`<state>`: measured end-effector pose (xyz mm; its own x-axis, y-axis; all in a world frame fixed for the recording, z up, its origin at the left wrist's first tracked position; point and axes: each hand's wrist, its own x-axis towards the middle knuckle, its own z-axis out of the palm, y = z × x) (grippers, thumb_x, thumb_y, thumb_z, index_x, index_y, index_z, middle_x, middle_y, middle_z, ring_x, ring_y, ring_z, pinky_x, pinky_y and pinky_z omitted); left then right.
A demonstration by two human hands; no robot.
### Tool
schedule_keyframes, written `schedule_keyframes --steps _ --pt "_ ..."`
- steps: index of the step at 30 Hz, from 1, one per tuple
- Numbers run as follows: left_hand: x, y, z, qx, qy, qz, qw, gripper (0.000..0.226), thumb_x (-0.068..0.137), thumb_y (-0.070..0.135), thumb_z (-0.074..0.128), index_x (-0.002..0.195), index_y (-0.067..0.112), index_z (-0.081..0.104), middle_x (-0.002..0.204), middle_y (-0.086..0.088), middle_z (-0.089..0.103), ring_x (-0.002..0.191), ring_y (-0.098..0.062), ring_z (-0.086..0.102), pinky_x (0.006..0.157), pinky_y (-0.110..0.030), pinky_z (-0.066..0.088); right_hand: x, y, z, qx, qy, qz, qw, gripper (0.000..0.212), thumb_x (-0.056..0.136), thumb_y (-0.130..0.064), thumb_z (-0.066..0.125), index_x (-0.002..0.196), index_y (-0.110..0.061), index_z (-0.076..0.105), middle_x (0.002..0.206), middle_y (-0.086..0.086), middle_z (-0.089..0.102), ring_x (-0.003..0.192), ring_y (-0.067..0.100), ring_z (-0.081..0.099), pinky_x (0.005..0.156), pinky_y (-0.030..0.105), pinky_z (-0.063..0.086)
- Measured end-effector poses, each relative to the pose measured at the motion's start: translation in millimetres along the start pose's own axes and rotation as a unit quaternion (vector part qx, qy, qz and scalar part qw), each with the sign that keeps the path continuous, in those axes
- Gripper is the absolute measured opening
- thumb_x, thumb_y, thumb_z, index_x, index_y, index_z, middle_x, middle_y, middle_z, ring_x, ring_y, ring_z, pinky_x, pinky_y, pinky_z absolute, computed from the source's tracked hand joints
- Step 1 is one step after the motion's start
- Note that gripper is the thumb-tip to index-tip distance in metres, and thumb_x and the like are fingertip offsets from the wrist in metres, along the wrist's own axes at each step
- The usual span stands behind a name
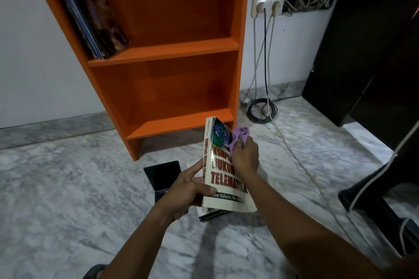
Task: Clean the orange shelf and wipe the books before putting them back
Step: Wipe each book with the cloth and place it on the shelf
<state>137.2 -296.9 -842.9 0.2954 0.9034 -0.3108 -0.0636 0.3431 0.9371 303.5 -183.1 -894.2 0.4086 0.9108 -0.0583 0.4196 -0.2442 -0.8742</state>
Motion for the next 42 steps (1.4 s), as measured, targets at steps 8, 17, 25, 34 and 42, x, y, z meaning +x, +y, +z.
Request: schedule_keyframes --steps 8,17,25,34,42 --pt "7 22 -1 -0.041 0.043 0.032 0.998 0.067 0.082 -0.015 0.063 0.13 0.031 0.064 0.108 -0.023 0.074 0.096 -0.039 0.072 0.08 -0.042 0.057 -50 -38 -21 0.055 -0.131 -0.365 0.92 0.032 0.101 -0.029 0.044 0.131 -0.024 0.053 0.127 -0.005 0.056 0.113 0.013 0.057 0.086 0.03 0.049" --pt "7 47 -40 -0.111 0.068 0.066 0.989 0.066 0.078 -0.007 0.064 0.131 0.03 0.058 0.117 -0.021 0.072 0.103 -0.042 0.071 0.083 -0.049 0.061 -56 42 -26 0.214 -0.142 -0.113 0.96 0.032 0.102 -0.016 0.044 0.105 -0.037 0.068 0.101 0.008 0.068 0.081 0.02 0.071 0.072 0.035 0.058" --pt "12 55 -31 -0.133 -0.003 0.074 0.988 0.066 0.08 -0.008 0.058 0.135 0.028 0.054 0.12 -0.022 0.071 0.099 -0.037 0.073 0.079 -0.045 0.063 -50 -42 -67 0.548 -0.327 0.156 0.754 0.042 0.072 -0.051 0.068 0.088 -0.013 0.077 0.092 0.012 0.076 0.068 0.03 0.066 0.067 0.038 0.052" --pt "22 60 -17 0.119 0.179 0.098 0.972 0.041 0.098 0.013 0.062 0.132 0.035 0.057 0.124 0.004 0.07 0.118 -0.017 0.065 0.089 -0.031 0.056 -45 -57 -60 0.274 -0.176 -0.102 0.94 0.012 0.074 -0.004 0.075 0.075 -0.016 0.073 0.076 0.004 0.075 0.07 0.019 0.067 0.069 0.034 0.057" --pt "32 78 -3 -0.208 0.266 0.04 0.94 0.05 0.082 0.026 0.08 0.125 0.008 0.061 0.106 -0.019 0.074 0.095 -0.036 0.071 0.084 -0.046 0.06 -88 -17 -22 -0.137 -0.085 -0.497 0.853 0.062 0.069 -0.029 0.06 0.131 -0.022 0.055 0.124 0.001 0.062 0.09 0.028 0.071 0.061 0.035 0.059"
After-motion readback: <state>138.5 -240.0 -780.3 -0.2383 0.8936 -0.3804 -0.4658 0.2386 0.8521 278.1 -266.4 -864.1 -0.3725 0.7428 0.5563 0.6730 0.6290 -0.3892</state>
